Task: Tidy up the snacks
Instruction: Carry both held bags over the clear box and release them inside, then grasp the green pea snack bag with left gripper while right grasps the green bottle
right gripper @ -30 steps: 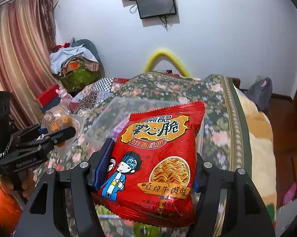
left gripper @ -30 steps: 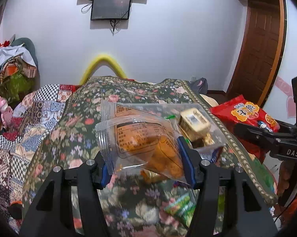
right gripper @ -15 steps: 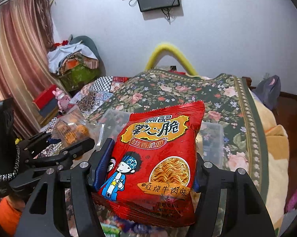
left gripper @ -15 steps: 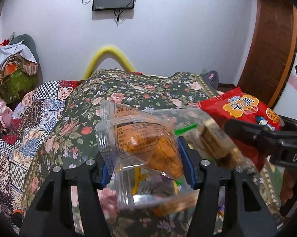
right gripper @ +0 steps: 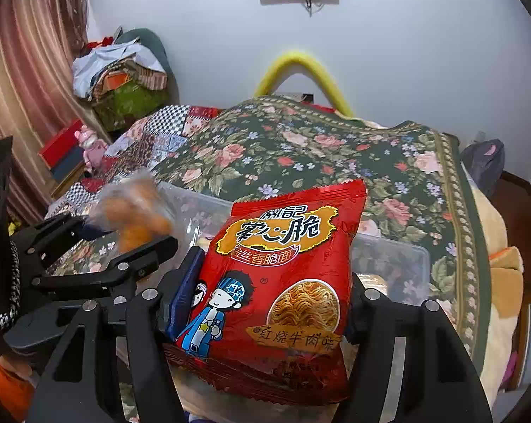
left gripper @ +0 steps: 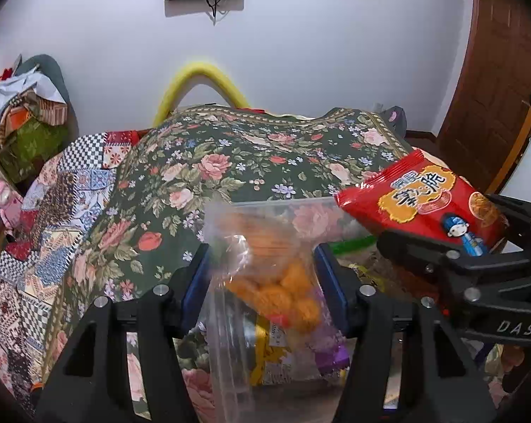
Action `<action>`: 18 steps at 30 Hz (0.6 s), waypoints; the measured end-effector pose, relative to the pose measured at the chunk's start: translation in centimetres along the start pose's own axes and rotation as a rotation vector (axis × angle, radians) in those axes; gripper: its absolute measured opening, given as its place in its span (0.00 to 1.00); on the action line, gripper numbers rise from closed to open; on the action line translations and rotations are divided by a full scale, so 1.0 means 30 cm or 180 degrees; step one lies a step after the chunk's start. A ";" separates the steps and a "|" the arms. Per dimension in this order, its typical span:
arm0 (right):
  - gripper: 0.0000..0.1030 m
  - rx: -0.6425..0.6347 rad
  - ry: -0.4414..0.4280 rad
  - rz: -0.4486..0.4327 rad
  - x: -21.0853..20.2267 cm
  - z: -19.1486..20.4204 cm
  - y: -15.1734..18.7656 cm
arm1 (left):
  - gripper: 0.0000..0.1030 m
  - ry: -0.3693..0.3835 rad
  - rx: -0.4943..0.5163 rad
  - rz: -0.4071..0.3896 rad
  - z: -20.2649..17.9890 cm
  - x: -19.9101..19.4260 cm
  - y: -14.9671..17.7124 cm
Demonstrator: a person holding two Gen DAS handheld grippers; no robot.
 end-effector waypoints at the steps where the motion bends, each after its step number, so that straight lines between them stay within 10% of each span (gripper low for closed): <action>1: 0.60 -0.0006 0.0008 0.0007 0.004 -0.003 -0.001 | 0.57 0.0010 0.0002 0.0002 0.001 0.001 -0.002; 18: 0.64 0.0031 -0.0033 -0.0378 -0.250 0.022 0.044 | 0.59 0.0343 0.0022 -0.0165 -0.014 -0.272 0.047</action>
Point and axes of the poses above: each gripper's, at about its wrist camera, not at the fingertips, and x roughly the way its jaws point, z to its left, y to its underside, the point moved 7 cm from there along x, roughly the way its jaws point, and after that the axes turned 9 degrees about -y, right-handed, at the moved point
